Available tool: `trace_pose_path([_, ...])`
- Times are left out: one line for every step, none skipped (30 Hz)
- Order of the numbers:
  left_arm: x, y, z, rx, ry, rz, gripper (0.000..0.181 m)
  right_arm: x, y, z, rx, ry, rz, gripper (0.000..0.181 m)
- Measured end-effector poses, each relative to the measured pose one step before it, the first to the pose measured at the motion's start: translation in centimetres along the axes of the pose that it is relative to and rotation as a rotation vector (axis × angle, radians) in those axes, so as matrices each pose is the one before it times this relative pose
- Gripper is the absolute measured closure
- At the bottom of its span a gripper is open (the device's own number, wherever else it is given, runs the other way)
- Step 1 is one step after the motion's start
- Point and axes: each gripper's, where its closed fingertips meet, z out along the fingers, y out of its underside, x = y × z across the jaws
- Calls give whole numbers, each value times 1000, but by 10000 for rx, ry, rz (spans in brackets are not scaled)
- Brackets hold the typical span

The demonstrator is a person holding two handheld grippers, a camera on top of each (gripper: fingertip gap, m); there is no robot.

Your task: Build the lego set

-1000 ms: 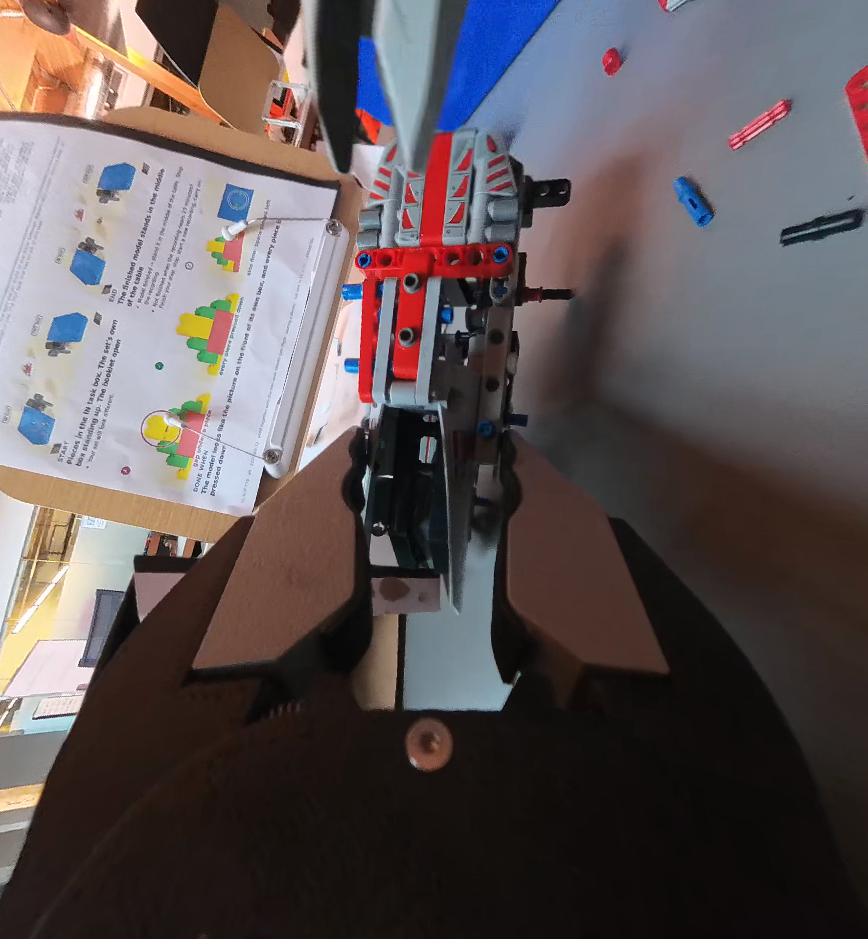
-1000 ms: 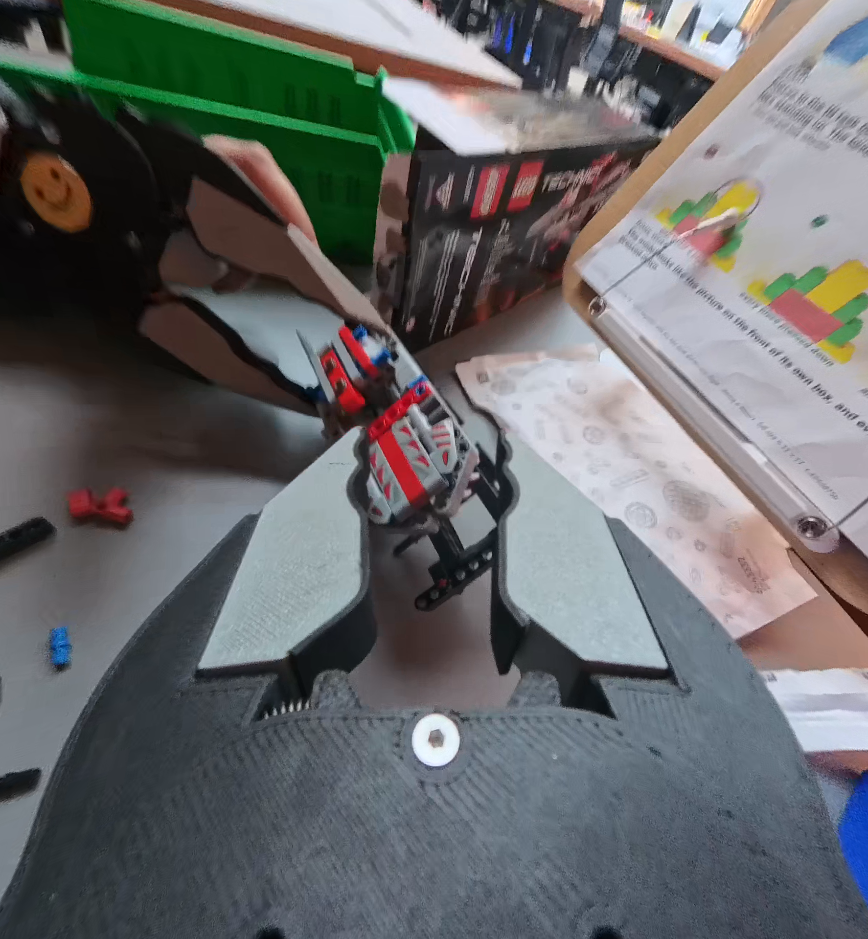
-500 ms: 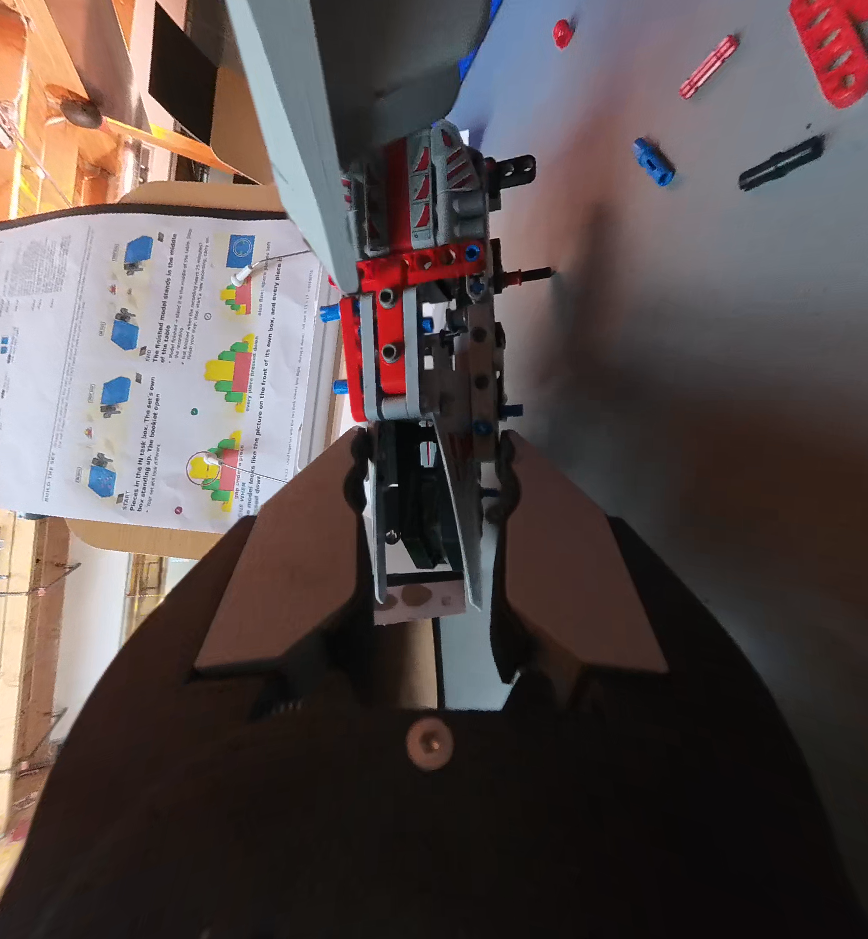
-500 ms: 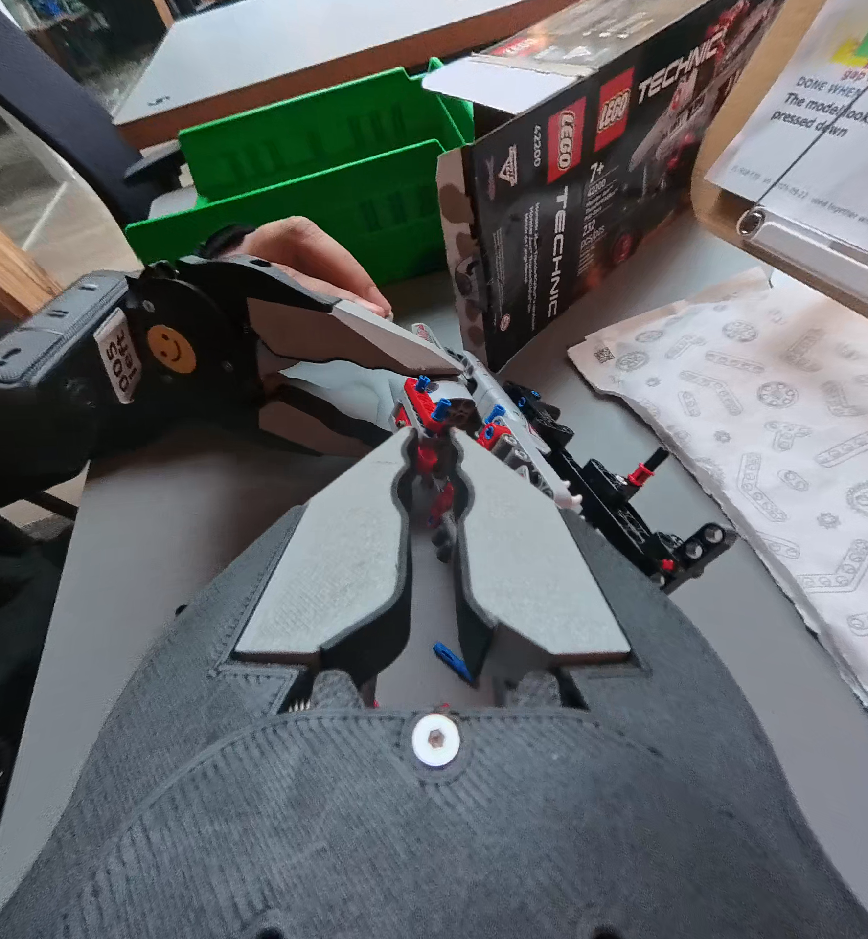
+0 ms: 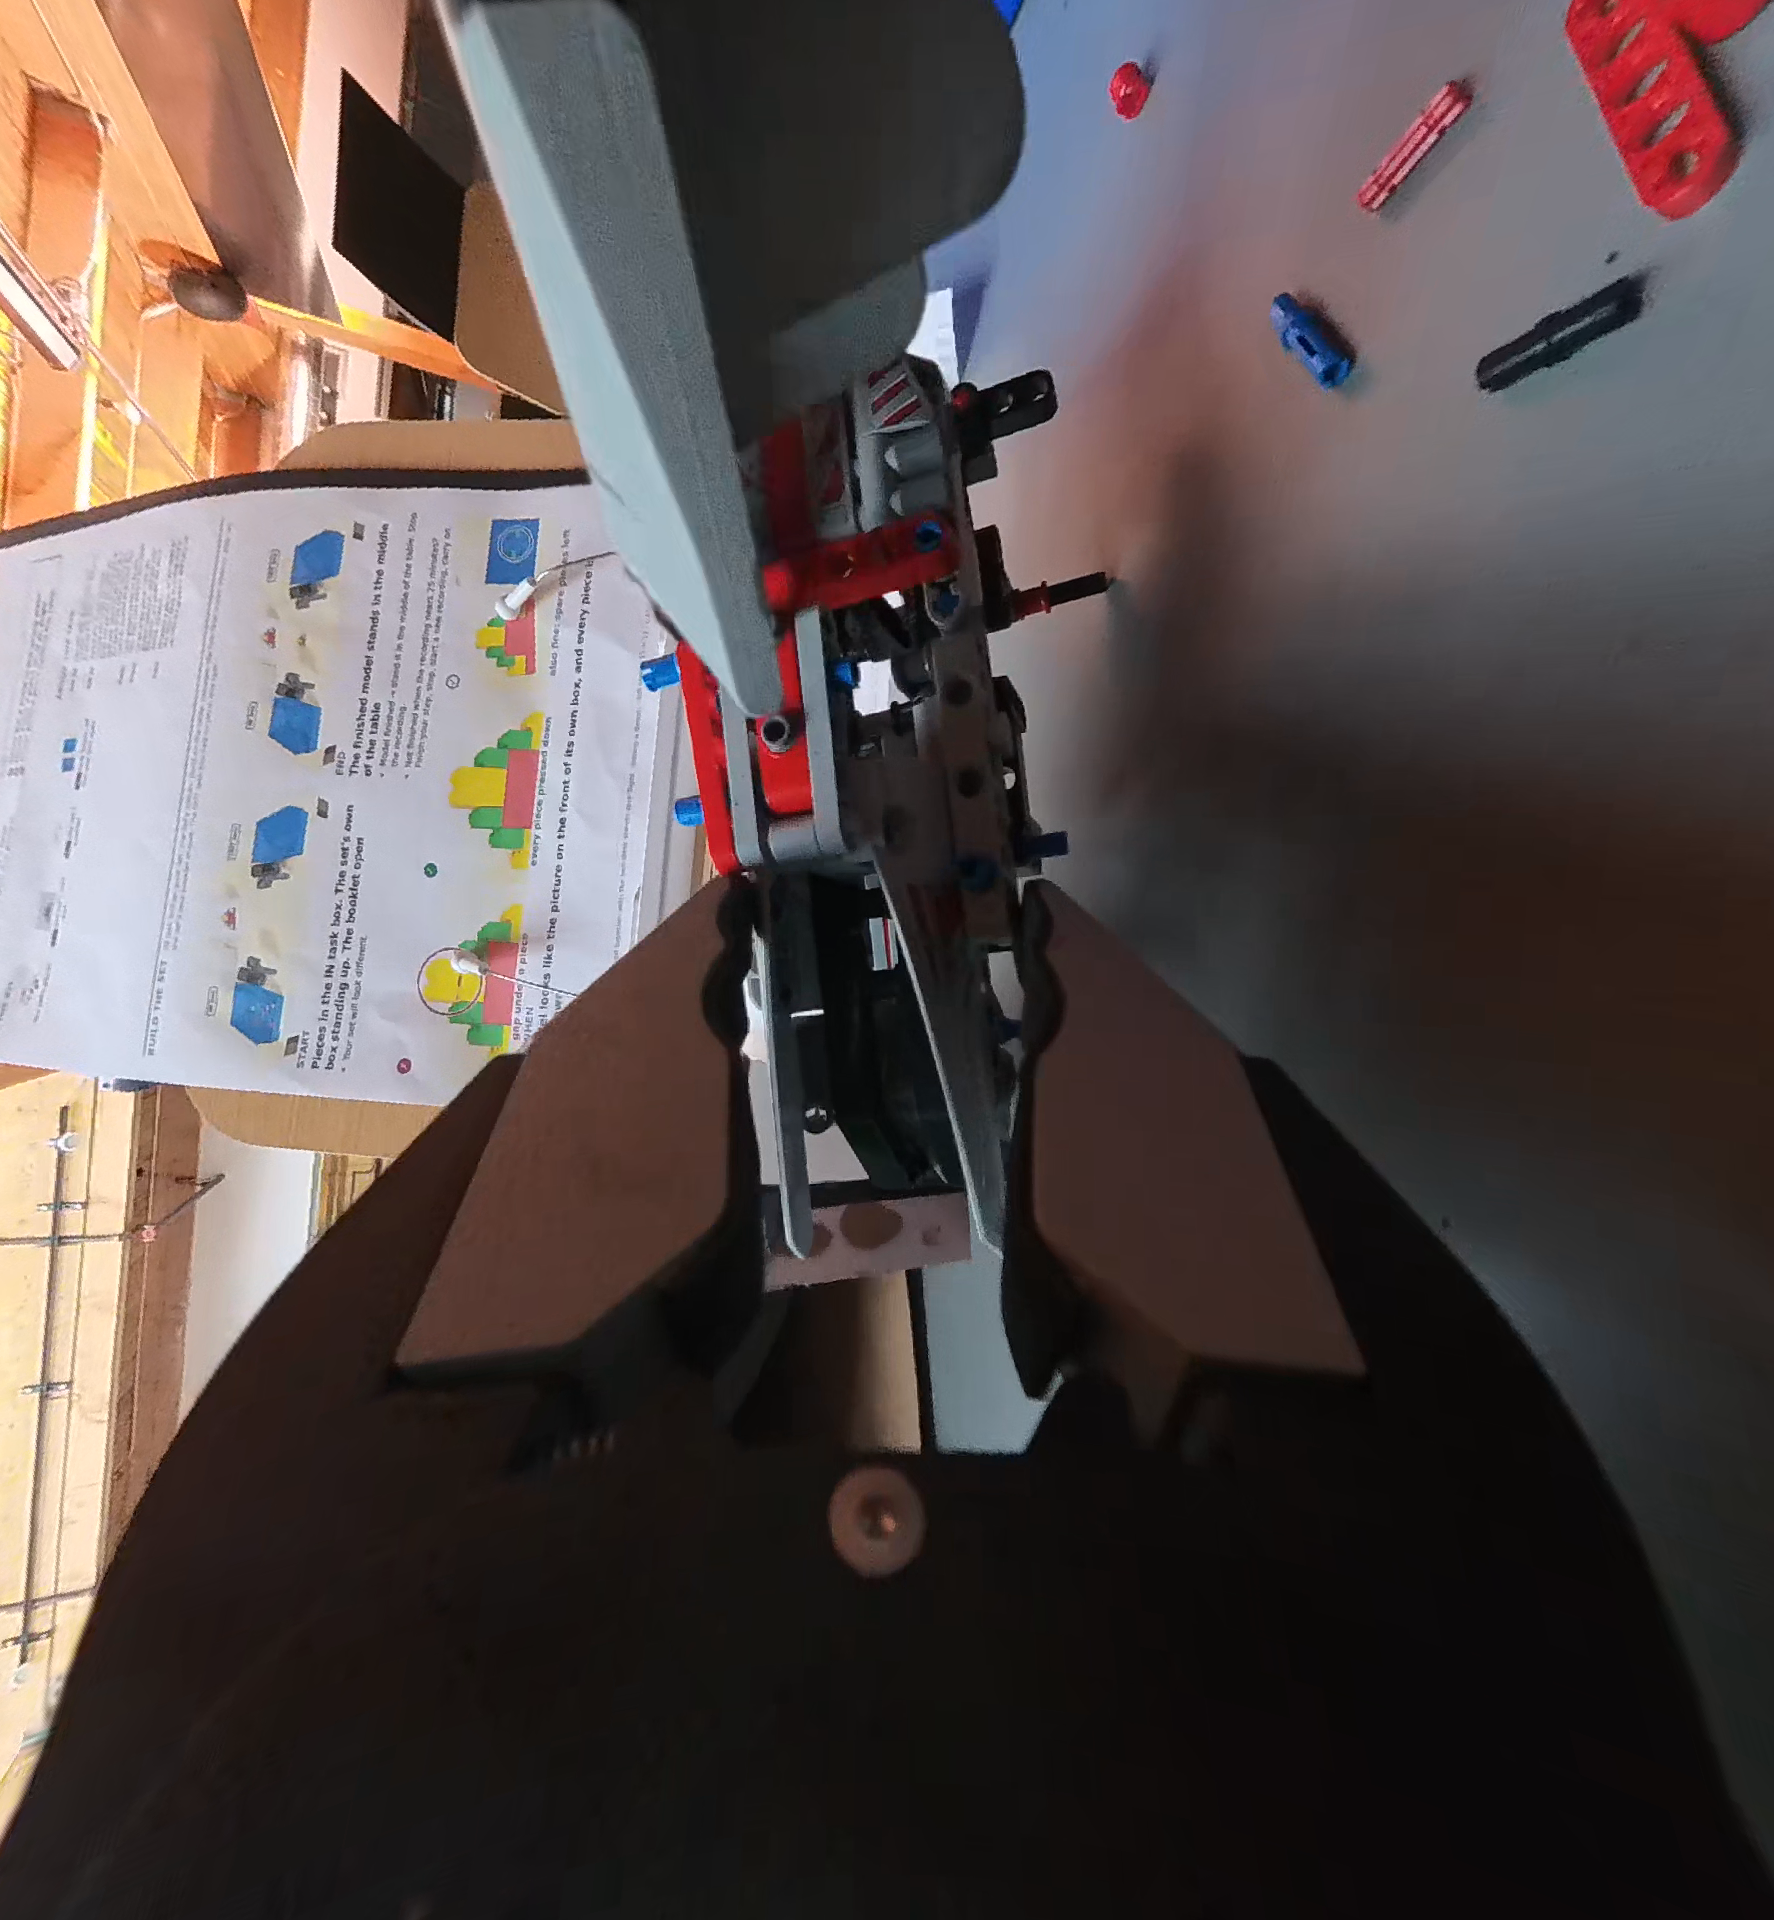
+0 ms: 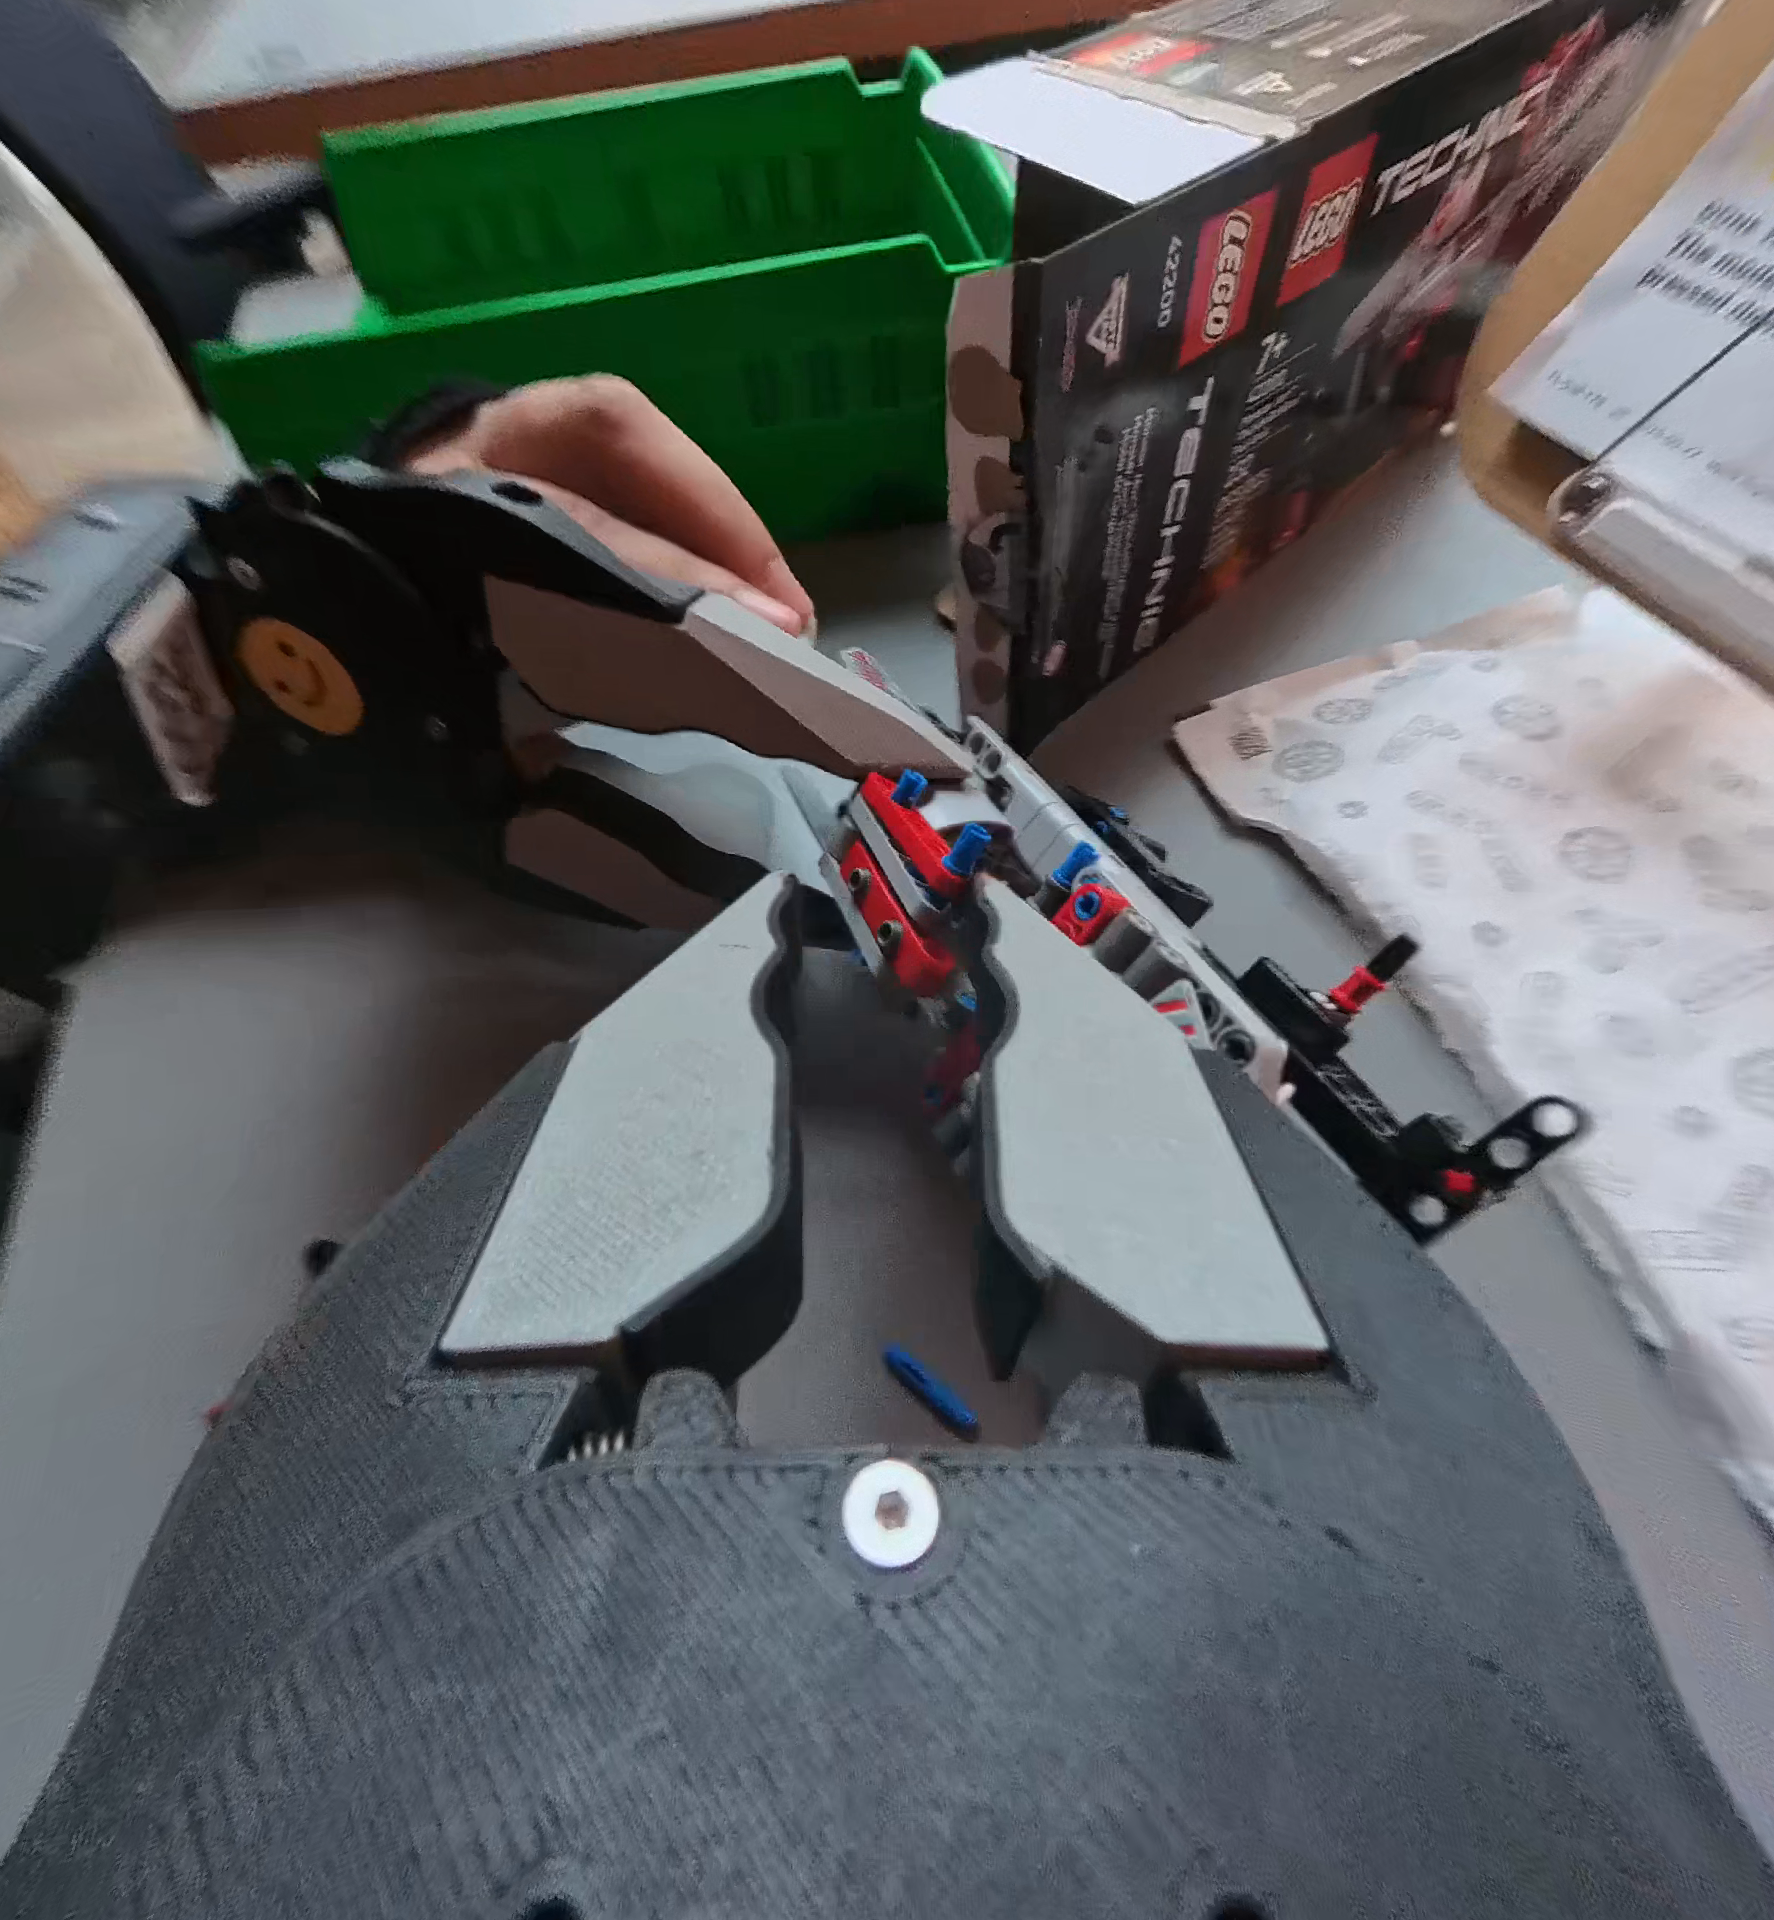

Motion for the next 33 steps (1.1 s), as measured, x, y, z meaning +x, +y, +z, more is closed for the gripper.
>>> trace_pose_path([6, -19, -14, 9, 13, -32, 132, -108, -118, -53, 159, -367, 461, 152])
trace_pose_path([5, -1, 10, -19, -4, 2, 132, 45, -56, -51, 112, -227, 351, 153])
trace_pose_path([11, -28, 11, 2, -12, 45, 132, 248, -7, -23, 47, -25, 229, 157])
trace_pose_path([17, -74, 3, 22, -6, 35, 132, 371, -12, 4, 4, 137, 75, 164])
trace_pose_path([9, -31, 10, 0, -2, 8, 132, 284, -42, 52, -20, 155, -60, 170])
trace_pose_path([-39, 101, 28, -48, -20, 20, 132, 125, -60, 112, -73, 97, -99, 172])
trace_pose_path([-75, 240, 21, -100, -27, 47, 132, 48, -40, 164, -119, 68, -86, 172])
trace_pose_path([-68, 241, -3, -73, -30, 66, 132, 12, -56, 178, -84, 36, -24, 172])
trace_pose_path([-52, 213, -7, -50, -1, 3, 132, 15, -87, 156, -13, -16, 122, 172])
trace_pose_path([-25, 156, -1, -52, 19, -68, 132, 25, -120, 112, 64, -73, 256, 172])
trace_pose_path([-39, 116, 39, -53, -19, -1, 132, 21, -79, 41, 90, -125, 266, 173])
trace_pose_path([-6, -18, 31, 8, -23, 16, 132, 2, -27, -38, 64, -149, 194, 173])
trace_pose_path([18, -88, 5, 18, -8, -29, 132, -26, -28, -88, 58, -141, 143, 174])
trace_pose_path([36, -76, 24, -20, -15, 21, 132, 0, -18, -76, 29, -98, 102, 174])
trace_pose_path([8, -79, 31, -4, -17, 35, 132, 36, -20, -66, -1, -30, 36, 174])
trace_pose_path([21, -100, 30, 19, 16, -23, 132, 86, -88, -26, 38, 39, 43, 175])
trace_pose_path([-5, -42, 35, -1, 14, -55, 132, 123, -163, 48, 87, 46, 133, 174])
trace_pose_path([-42, 76, 29, -47, 5, -39, 132, 75, -168, 131, 104, -34, 228, 174])
trace_pose_path([-43, 169, 3, -78, -6, -15, 132, 21, -76, 173, 46, -140, 302, 174])
trace_pose_path([-43, 239, -27, -73, -14, 12, 132, -31, 40, 149, -87, -191, 252, 175])
trace_pose_path([10, 104, -33, 17, 6, -3, 132, -48, 69, 114, -184, -97, -10, 175])
trace_pose_path([14, 47, -35, 2, 33, -4, 133, -14, 56, 50, -245, 74, -283, 175])
trace_pose_path([6, 4, -28, 1, 39, 2, 133, 17, 27, 24, -276, 162, -352, 175])
trace_pose_path([-9, 17, -2, -14, 24, -51, 133, 29, -65, 34, -223, 148, -248, 175])
trace_pose_path([-54, 92, 9, -46, 34, -119, 133, 70, -122, 103, -164, 114, -89, 174])
trace_pose_path([-74, 214, 8, -91, 43, -99, 133, 73, -94, 167, -141, 93, -35, 174])
trace_pose_path([-37, 168, -16, -39, 26, -47, 133, 24, -36, 165, -144, 45, -64, 174])
trace_pose_path([6, 51, -45, 12, 41, -120, 133, -49, 49, 112, -170, -79, 28, 174])
trace_pose_path([27, -91, -16, 36, 41, -124, 134, -116, 60, 104, -188, -275, 215, 174])
trace_pose_path([15, -76, -2, -15, 19, -36, 135, -145, 23, 155, -171, -393, 262, 174])
trace_pose_path([-53, 75, 24, -78, -15, -9, 135, -47, -80, 153, -93, -315, 148, 174])
trace_pose_path([-74, 175, 14, -105, 11, -74, 135, 30, -92, 139, -57, -178, 36, 175])
trace_pose_path([-14, 59, -42, -7, 49, -65, 135, -24, -9, 92, -138, -143, -35, 175])
